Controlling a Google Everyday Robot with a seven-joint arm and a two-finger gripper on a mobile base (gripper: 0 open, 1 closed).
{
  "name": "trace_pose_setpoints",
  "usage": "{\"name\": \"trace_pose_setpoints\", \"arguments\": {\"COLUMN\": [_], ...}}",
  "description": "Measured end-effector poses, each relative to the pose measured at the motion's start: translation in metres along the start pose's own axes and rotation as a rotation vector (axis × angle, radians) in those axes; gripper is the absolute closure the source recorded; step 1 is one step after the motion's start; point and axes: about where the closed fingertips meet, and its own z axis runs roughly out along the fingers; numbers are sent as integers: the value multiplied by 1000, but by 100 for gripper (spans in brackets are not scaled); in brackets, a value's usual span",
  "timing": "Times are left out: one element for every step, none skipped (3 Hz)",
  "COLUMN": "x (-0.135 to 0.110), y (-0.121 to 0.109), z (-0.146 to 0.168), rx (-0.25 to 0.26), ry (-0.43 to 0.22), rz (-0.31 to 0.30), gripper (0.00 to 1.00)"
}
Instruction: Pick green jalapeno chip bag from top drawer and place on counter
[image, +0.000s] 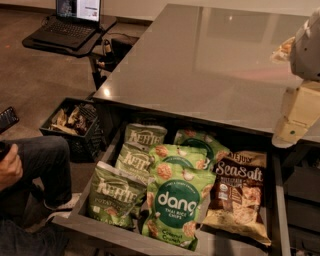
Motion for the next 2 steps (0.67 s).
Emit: {"name": "trace_pose_setpoints", "arguments": {"x": [0,9], "y": [0,14], "z": [0,16], "rx": [0,-28], "ry": [0,26], "rz": [0,-5], "gripper": [0,0]}}
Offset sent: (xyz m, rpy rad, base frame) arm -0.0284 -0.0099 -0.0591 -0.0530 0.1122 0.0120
